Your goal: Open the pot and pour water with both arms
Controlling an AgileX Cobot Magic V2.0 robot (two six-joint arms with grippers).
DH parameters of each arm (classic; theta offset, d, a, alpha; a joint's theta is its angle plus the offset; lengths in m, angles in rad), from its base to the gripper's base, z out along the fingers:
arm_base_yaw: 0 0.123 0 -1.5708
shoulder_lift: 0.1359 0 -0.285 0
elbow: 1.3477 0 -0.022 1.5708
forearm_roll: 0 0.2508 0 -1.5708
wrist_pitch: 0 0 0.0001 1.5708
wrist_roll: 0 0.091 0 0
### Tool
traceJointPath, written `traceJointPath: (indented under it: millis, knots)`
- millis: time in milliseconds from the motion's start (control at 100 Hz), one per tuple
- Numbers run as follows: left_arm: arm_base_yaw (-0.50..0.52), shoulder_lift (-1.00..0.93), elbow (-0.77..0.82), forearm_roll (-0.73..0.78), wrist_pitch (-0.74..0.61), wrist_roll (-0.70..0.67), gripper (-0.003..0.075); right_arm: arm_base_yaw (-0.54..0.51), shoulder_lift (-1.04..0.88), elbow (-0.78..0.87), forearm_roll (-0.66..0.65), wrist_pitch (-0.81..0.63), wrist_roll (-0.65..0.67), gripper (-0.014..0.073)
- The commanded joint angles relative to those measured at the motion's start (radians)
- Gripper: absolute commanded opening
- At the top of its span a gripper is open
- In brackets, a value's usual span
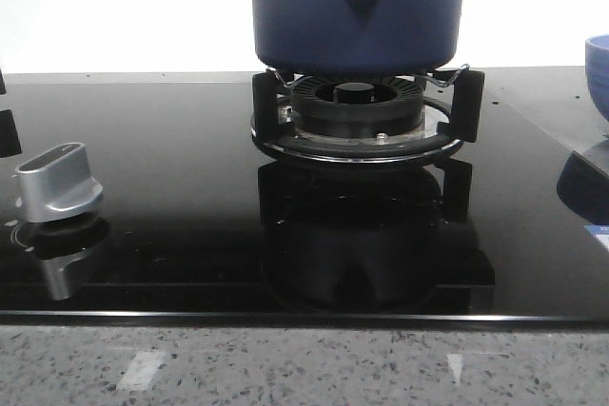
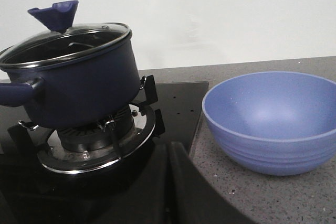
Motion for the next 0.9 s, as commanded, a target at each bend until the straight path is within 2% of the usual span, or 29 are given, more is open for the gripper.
traceJointPath:
  millis: [0,200,280,340,380,440,550,610,720,820,840,890]
  knots:
    - [-0.007,-0.028,0.032,-0.001,-0.087,-0.008,-0.002,0.001,0.011,-0.026,0.009,-0.068,-0.011,-0.0056]
    - [-0.007,-0.028,0.032,-0.001,-0.087,-0.008,-0.002,0.001,0.011,-0.026,-0.005,-0.068,-0.011,-0.0056]
    - [-0.007,-0.028,0.032,-0.001,-0.087,-0.008,-0.002,0.001,0.011,-0.026,-0.131,-0.072,-0.009,-0.0056]
    - [-0.007,-0.028,0.032,-0.001,-0.087,-0.008,-0.002,-0.001,0.011,-0.023,-0.217,-0.086,0.056,-0.0056]
    - [-0.007,-0.028,0.032,-0.001,-0.087,-0.008,-0.002,-0.009,0.011,-0.004,-0.282,-0.135,0.157,-0.0056]
    - [-0.007,-0.028,0.032,-0.001,-0.087,-0.008,-0.002,-0.03,0.011,0.033,-0.352,-0.219,0.231,-0.0056]
    - [-0.007,-0.028,0.032,-0.001,-0.087,-0.008,-0.002,-0.078,0.008,0.114,-0.378,-0.32,0.253,-0.0056]
    - [-0.007,-0.028,0.032,-0.001,-0.087,-0.008,-0.002,-0.095,-0.008,0.155,-0.398,-0.322,0.271,-0.0056]
    - [-0.007,-0.028,0.032,-0.001,-0.087,-0.008,-0.002,-0.1,-0.063,0.226,-0.533,-0.323,0.38,-0.0056]
    - [-0.007,-0.028,0.032,-0.001,-0.087,-0.008,-0.002,-0.1,-0.142,0.277,-0.542,-0.309,0.413,-0.0056]
    - [-0.007,-0.028,0.032,-0.001,-0.087,-0.008,-0.002,-0.1,-0.159,0.275,-0.542,-0.25,0.413,-0.0056]
    - [-0.007,-0.028,0.032,-0.001,-0.087,-0.008,-0.002,-0.1,-0.154,0.275,-0.544,-0.234,0.413,-0.0056]
